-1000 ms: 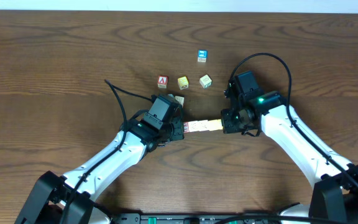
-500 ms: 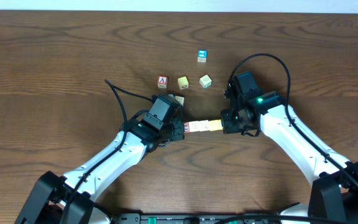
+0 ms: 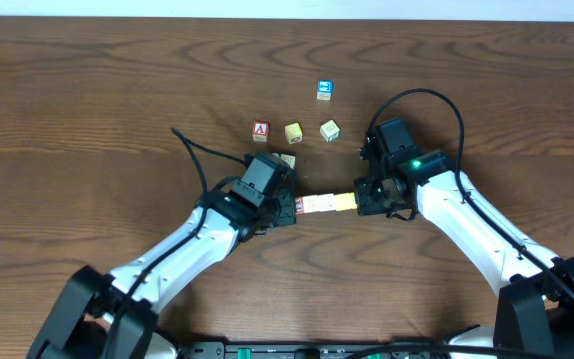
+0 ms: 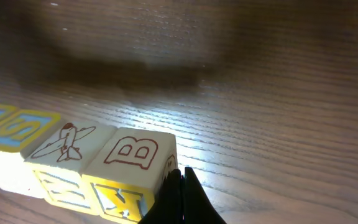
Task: Lift 5 blocks
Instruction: 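Lower the row back onto the table with both grippers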
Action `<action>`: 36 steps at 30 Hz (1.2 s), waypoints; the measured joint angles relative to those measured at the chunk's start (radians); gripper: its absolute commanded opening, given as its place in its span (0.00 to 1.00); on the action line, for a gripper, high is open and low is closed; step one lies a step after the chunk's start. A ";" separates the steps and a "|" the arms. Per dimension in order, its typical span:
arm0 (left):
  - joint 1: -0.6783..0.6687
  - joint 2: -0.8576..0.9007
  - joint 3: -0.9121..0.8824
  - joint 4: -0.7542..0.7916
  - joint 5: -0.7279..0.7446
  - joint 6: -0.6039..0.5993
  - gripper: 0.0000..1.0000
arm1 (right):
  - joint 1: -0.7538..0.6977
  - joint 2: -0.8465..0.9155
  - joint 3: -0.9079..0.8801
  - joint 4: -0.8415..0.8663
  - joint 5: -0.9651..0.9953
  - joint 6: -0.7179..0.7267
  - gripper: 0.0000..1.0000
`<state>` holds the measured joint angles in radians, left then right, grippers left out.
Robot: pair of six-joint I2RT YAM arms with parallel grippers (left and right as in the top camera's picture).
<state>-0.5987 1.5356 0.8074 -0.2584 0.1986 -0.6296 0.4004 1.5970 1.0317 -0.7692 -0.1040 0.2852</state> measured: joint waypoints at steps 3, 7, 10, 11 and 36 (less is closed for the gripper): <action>0.000 0.038 0.000 0.007 0.000 -0.003 0.07 | 0.005 0.000 0.000 0.004 0.000 0.000 0.01; 0.000 0.059 0.000 0.024 0.001 -0.003 0.07 | 0.007 0.000 0.000 0.004 0.002 0.000 0.01; 0.000 0.060 0.000 0.031 0.001 -0.003 0.07 | 0.007 0.000 0.000 0.005 0.007 0.000 0.01; 0.000 0.060 0.000 0.031 0.001 -0.003 0.07 | 0.007 0.000 0.000 0.005 0.008 0.000 0.01; -0.008 0.124 -0.001 0.031 -0.003 -0.003 0.07 | 0.008 0.130 0.000 0.029 0.002 0.011 0.01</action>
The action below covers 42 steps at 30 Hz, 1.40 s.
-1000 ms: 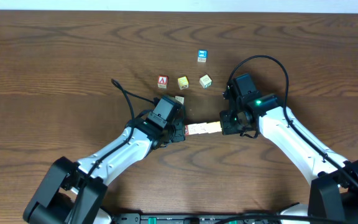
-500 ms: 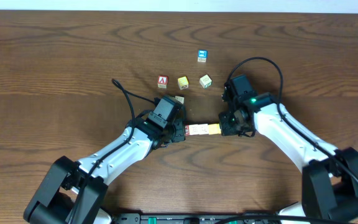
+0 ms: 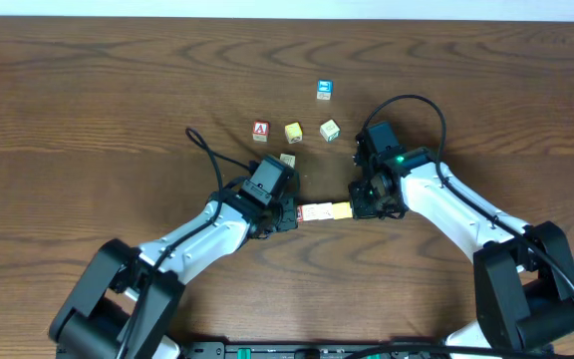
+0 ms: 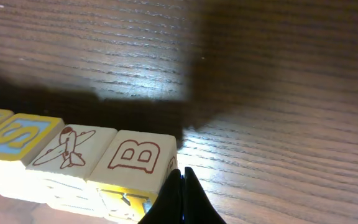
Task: Lift 5 blocks
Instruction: 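Lower the row back onto the table with both grippers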
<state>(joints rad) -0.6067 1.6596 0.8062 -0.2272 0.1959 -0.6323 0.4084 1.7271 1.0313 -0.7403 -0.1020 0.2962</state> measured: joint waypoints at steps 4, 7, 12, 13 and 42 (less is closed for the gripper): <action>-0.001 0.026 0.000 0.006 0.003 0.000 0.07 | 0.003 0.001 0.000 0.000 -0.002 0.000 0.01; -0.001 0.027 0.000 0.007 0.003 0.000 0.07 | 0.003 0.001 0.000 0.000 -0.001 0.000 0.01; -0.001 0.027 0.000 0.008 0.002 0.000 0.07 | 0.003 0.001 0.000 -0.001 0.006 0.000 0.01; -0.002 0.027 0.000 0.008 0.002 0.000 0.07 | 0.003 0.001 0.000 -0.001 0.008 0.000 0.01; -0.030 0.027 0.014 -0.045 -0.039 0.003 0.08 | 0.030 0.001 -0.074 0.030 0.064 0.000 0.01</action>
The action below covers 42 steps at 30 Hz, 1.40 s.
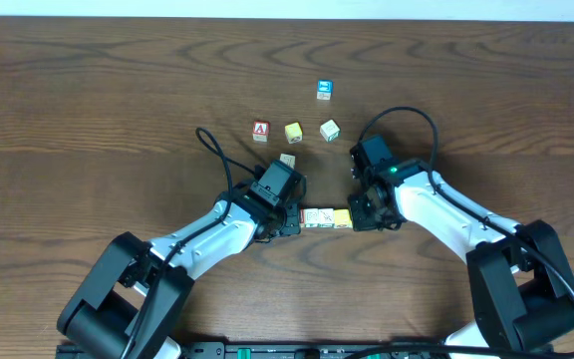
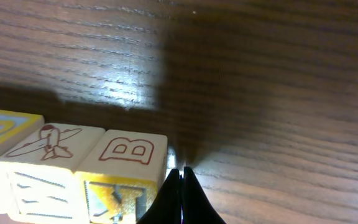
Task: Lift 5 blocks
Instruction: 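Lower the row back onto the table with both grippers, then release the row and raise both grippers away from it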
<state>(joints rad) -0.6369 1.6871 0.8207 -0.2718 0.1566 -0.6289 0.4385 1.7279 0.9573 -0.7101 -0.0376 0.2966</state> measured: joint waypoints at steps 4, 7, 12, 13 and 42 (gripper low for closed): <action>-0.001 0.000 0.001 -0.003 -0.007 0.000 0.08 | 0.000 0.000 -0.005 0.036 0.004 0.000 0.01; -0.002 0.000 0.002 -0.005 -0.019 0.000 0.08 | 0.000 0.000 -0.005 0.049 0.015 0.000 0.01; -0.005 0.000 0.005 -0.009 -0.078 0.000 0.11 | 0.000 0.000 -0.005 0.044 0.071 0.008 0.01; -0.004 0.000 0.005 -0.009 -0.090 0.001 0.13 | 0.000 0.000 -0.005 0.043 0.077 0.008 0.01; 0.343 -0.280 0.190 0.037 -0.220 0.167 0.70 | -0.182 0.001 0.286 0.410 0.267 -0.134 0.99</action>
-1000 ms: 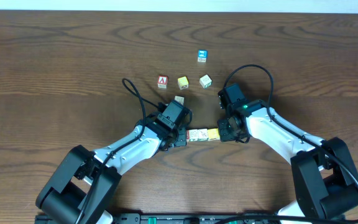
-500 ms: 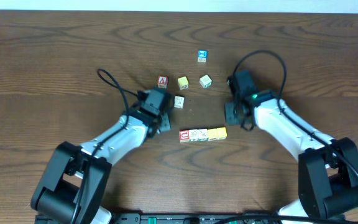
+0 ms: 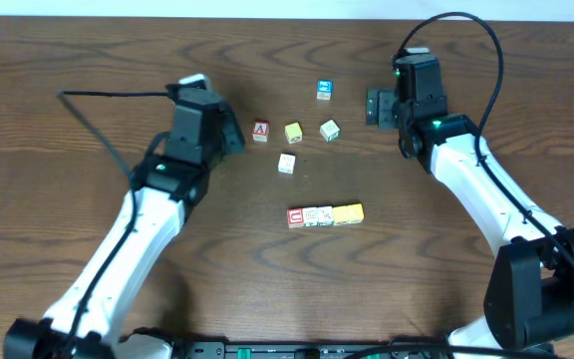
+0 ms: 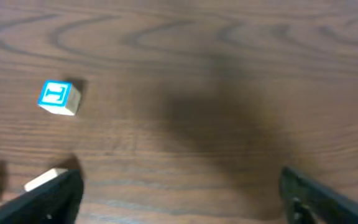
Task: Lift 5 blocks
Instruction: 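Release the row and raise both grippers away from it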
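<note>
A row of several lettered blocks (image 3: 325, 215) lies end to end on the wooden table, with no gripper touching it. Five loose blocks lie behind it: red (image 3: 260, 130), yellow (image 3: 293, 132), pale green (image 3: 330, 130), blue (image 3: 323, 91) and white (image 3: 286, 163). My right gripper (image 3: 377, 107) hangs at the back right, beside the blue block (image 4: 59, 98); it (image 4: 179, 177) is wide open with nothing in it. My left gripper (image 3: 227, 135) hangs at the back left, near the red block, and its jaws are not visible.
Both arms' cables loop over the table behind them. A pale block (image 4: 42, 179) shows partly behind the right gripper's left finger (image 4: 51, 199). Bare wood (image 3: 466, 299) surrounds the row of blocks.
Both grippers have left the ends of the block row and now hang far back, left and right. The right gripper, then shut against the B block, is open. The row lies alone.
The row was pressed between my two grippers, the right one shut against the yellow B block. Over the following moments the row and both grippers sat a little nearer the table's front. Now the row rests on the table and both arms are drawn back.
</note>
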Action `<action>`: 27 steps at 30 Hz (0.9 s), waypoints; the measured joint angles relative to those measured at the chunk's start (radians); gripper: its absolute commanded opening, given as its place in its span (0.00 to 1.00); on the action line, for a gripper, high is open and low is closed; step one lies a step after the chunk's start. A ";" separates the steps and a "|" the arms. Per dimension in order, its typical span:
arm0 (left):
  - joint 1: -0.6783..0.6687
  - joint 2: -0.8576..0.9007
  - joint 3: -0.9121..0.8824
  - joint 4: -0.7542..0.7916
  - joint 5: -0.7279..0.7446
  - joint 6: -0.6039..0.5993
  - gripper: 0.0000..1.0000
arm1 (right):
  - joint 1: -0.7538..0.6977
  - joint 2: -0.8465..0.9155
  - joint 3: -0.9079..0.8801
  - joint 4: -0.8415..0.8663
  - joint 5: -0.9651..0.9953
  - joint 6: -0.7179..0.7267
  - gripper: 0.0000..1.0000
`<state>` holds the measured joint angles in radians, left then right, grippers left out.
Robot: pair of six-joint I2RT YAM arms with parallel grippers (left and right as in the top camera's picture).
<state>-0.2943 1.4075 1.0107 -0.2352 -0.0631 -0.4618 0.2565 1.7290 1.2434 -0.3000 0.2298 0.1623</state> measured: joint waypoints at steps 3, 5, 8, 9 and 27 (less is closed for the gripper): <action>0.010 -0.042 0.000 -0.001 -0.004 0.009 0.70 | 0.000 0.000 0.000 -0.001 0.019 -0.005 0.99; 0.010 -0.063 0.000 -0.001 -0.004 0.013 0.71 | 0.000 0.000 0.000 -0.021 0.027 -0.006 0.99; 0.010 -0.091 0.000 -0.001 -0.003 0.014 0.71 | 0.000 0.000 0.000 -0.043 0.034 -0.007 0.99; 0.010 -0.098 0.000 -0.001 -0.003 0.014 0.71 | 0.000 0.000 0.000 -0.047 0.035 -0.007 0.99; 0.011 -0.111 0.000 -0.023 0.016 0.014 0.72 | 0.000 0.000 0.000 -0.055 0.037 -0.007 0.99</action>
<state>-0.2836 1.2968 1.0103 -0.2577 -0.0475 -0.4477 0.2565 1.7290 1.2434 -0.3546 0.2668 0.1555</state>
